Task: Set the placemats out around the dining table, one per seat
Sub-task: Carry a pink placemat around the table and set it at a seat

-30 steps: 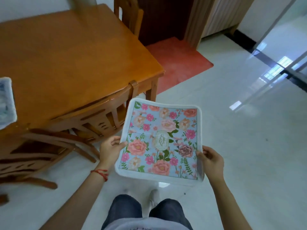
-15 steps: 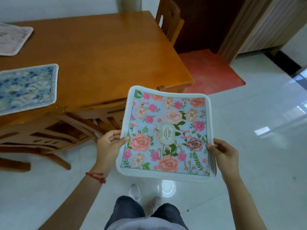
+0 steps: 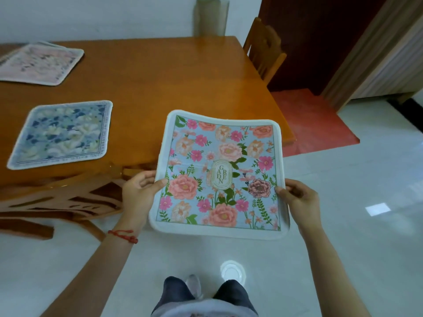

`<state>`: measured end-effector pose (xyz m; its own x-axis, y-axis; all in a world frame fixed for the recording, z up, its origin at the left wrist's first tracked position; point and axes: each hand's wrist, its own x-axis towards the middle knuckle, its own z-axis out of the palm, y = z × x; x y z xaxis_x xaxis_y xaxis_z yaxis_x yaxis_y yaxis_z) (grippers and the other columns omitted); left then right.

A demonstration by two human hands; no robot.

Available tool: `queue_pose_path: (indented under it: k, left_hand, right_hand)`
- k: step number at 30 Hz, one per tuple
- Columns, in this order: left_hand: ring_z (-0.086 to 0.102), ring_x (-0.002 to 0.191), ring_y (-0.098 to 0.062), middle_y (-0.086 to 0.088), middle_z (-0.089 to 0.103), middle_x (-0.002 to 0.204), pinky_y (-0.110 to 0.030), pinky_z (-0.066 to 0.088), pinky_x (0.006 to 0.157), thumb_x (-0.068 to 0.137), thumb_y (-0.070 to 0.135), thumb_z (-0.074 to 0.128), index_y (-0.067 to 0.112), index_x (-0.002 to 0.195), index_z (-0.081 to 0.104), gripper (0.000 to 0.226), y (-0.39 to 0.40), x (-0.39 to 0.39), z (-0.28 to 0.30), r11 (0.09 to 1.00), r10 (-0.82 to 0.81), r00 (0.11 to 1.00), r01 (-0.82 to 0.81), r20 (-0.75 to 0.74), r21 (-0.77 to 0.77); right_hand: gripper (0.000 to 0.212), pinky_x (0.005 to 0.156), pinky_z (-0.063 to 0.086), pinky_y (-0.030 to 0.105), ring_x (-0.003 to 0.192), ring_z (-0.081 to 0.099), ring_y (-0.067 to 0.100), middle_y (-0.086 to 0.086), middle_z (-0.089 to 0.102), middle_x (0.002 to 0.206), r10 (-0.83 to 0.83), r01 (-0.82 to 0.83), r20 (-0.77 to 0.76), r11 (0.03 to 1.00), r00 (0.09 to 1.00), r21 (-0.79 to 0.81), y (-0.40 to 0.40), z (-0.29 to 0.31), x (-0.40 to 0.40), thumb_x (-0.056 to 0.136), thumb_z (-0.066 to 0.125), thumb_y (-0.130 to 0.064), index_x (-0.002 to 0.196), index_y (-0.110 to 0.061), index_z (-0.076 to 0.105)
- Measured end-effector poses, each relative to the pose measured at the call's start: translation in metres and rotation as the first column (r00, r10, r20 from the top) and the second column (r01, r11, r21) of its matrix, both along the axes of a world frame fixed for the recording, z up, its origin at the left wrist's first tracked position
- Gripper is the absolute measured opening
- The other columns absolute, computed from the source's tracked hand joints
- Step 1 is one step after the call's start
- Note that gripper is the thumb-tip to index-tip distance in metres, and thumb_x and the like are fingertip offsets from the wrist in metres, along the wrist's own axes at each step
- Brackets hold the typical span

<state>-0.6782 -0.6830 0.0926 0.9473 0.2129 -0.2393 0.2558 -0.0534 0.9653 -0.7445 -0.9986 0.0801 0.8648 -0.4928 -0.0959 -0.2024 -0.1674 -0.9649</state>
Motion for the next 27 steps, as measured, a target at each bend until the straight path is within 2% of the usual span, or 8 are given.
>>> queue_pose_path:
  k: [4,7,11,13,19,23,25,27]
  left_hand:
    - [0.065,0.052,-0.003,0.004,0.067,0.071,-0.020,0.055,0.051,0.074,-0.003,0.070,0.014,0.081,0.064,0.020,0.014,0.029,0.004,0.999,0.045,0.999,-0.045,0.010,-0.007]
    - [0.065,0.052,-0.002,0.008,0.069,0.062,-0.019,0.055,0.051,0.074,-0.003,0.069,0.011,0.087,0.064,0.020,0.021,0.049,0.007,0.998,0.068,0.998,-0.068,0.016,-0.001]
    - [0.063,0.050,0.000,0.002,0.067,0.071,-0.016,0.053,0.048,0.075,-0.003,0.068,0.007,0.094,0.063,0.022,0.025,0.075,0.007,0.995,0.098,0.995,-0.098,0.027,0.013]
    - [0.063,0.050,0.001,0.007,0.068,0.062,-0.015,0.051,0.047,0.075,-0.002,0.068,0.007,0.093,0.064,0.021,0.026,0.089,0.004,0.992,0.117,0.993,-0.118,0.025,0.037]
    - [0.061,0.047,0.003,0.001,0.064,0.073,-0.012,0.049,0.044,0.076,-0.001,0.069,0.009,0.094,0.063,0.022,0.019,0.134,-0.001,0.975,0.199,0.979,-0.202,0.038,0.091]
    - [0.062,0.049,0.001,0.002,0.063,0.073,-0.009,0.047,0.043,0.076,0.001,0.069,0.008,0.093,0.064,0.020,0.015,0.165,-0.005,0.958,0.246,0.969,-0.246,0.016,0.149]
    - [0.061,0.055,-0.006,0.003,0.062,0.073,-0.009,0.045,0.042,0.076,0.002,0.069,0.007,0.094,0.064,0.019,0.012,0.178,-0.009,0.950,0.266,0.964,-0.262,0.003,0.169]
    - [0.061,0.054,-0.004,0.004,0.061,0.072,-0.008,0.044,0.042,0.077,0.002,0.068,0.008,0.093,0.063,0.017,0.009,0.190,-0.012,0.944,0.283,0.959,-0.278,-0.002,0.178]
  right_hand:
    - [0.016,0.056,0.052,0.014,0.062,0.066,0.003,-0.013,0.070,0.065,0.026,-0.027,0.014,1.000,1.000,0.008,0.013,0.002,0.036,0.079,0.066,0.000,0.088,-0.013,0.069]
    - [0.016,0.055,0.051,0.013,0.061,0.065,0.000,-0.014,0.070,0.065,0.050,-0.050,0.028,0.999,0.998,0.012,0.020,0.004,0.063,0.079,0.065,0.001,0.089,-0.012,0.068]
    - [0.018,0.058,0.053,0.014,0.063,0.066,0.001,-0.002,0.069,0.079,0.093,-0.093,0.038,0.996,0.995,0.012,0.023,0.005,0.100,0.080,0.065,0.001,0.096,-0.006,0.068]
    - [0.017,0.058,0.053,0.015,0.063,0.065,0.001,-0.004,0.069,0.077,0.118,-0.118,0.037,0.993,0.992,0.007,0.022,0.003,0.121,0.080,0.066,0.000,0.095,-0.007,0.068]
    - [0.014,0.063,0.059,0.036,0.076,0.070,0.017,0.003,0.071,0.087,0.200,-0.200,-0.003,0.980,0.980,-0.019,0.017,-0.007,0.187,0.083,0.065,-0.008,0.096,-0.010,0.066]
    - [0.011,0.052,0.055,0.018,0.069,0.068,0.000,-0.005,0.068,0.084,0.268,-0.269,-0.025,0.963,0.963,-0.030,0.014,-0.009,0.229,0.084,0.062,-0.009,0.095,-0.013,0.063]
    - [0.012,0.052,0.054,0.017,0.068,0.068,0.000,-0.006,0.068,0.084,0.287,-0.288,-0.035,0.957,0.957,-0.024,0.012,-0.012,0.249,0.084,0.063,-0.009,0.094,-0.015,0.063]
    - [0.012,0.055,0.057,0.022,0.069,0.069,0.004,-0.006,0.068,0.083,0.302,-0.303,-0.052,0.953,0.952,-0.012,0.011,-0.016,0.267,0.084,0.063,-0.009,0.094,-0.014,0.063]
